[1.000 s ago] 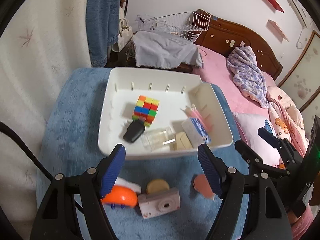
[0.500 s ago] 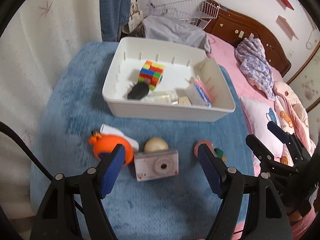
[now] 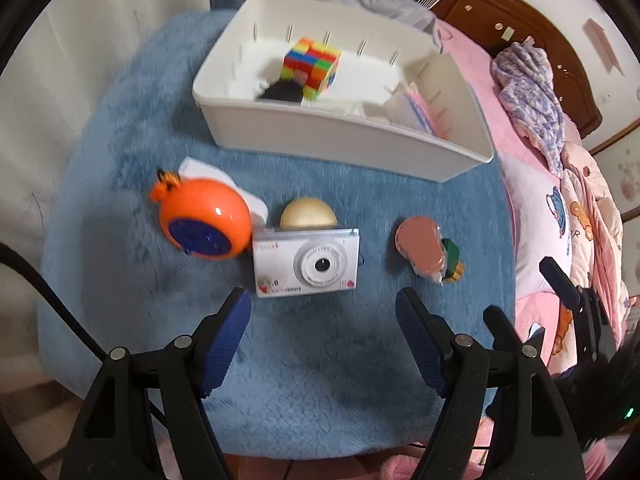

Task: Organize rigid objects
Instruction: 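Withdraw both tools toward the white photo device and pink oval compact, then grasp the white photo device with left tool while right tool grasps the pink compact, then carry the white device with left tool while right tool carries the pink compact to the tray, then open both tools to release the white device and pink compact into the tray, then withdraw both tools toward the gold round compact and green-gold item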

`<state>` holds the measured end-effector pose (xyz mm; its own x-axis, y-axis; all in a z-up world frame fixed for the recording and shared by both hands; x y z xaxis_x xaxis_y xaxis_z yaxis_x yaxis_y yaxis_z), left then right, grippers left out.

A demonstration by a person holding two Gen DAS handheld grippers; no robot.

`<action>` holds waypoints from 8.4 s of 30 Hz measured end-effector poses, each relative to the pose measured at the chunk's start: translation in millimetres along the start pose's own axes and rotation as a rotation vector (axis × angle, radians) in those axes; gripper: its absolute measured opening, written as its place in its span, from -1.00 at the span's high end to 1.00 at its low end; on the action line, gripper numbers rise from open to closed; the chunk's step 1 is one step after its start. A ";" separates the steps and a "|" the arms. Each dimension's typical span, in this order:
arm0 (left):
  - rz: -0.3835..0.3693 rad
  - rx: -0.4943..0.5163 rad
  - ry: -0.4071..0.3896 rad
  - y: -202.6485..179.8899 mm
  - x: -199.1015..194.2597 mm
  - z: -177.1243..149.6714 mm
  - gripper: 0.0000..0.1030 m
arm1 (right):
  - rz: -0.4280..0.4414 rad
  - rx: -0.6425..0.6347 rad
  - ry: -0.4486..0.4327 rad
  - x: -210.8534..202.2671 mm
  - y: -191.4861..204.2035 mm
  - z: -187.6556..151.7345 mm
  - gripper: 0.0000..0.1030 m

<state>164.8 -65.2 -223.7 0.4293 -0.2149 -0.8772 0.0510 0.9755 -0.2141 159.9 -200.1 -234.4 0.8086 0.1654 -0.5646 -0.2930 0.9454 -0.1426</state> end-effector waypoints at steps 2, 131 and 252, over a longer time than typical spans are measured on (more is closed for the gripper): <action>0.004 -0.011 0.023 0.0 5.4 -3.2 -0.51 | 0.005 -0.034 0.005 1.0 3.3 -5.8 -0.56; 0.259 -0.199 0.297 83.8 -16.5 -69.7 -0.82 | 0.292 0.002 0.586 85.0 56.5 -15.8 0.01; -0.003 -0.198 -0.382 15.8 -51.7 50.0 -0.83 | 0.100 0.178 -0.166 -35.0 -7.4 82.1 -0.57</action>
<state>188.4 -36.3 -160.2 0.7344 -0.1484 -0.6623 -0.1056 0.9389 -0.3275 175.7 -189.8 -146.8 0.8573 0.2903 -0.4252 -0.2931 0.9542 0.0605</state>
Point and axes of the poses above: each gripper's, at about its wrist camera, not at the fingertips, and x roughly the way its jaws point, y to its left, z to its top, the point moved 9 cm from there along x, roughly the way its jaws point, and after that the axes turned 13 degrees about -y, right-handed, at the moved point
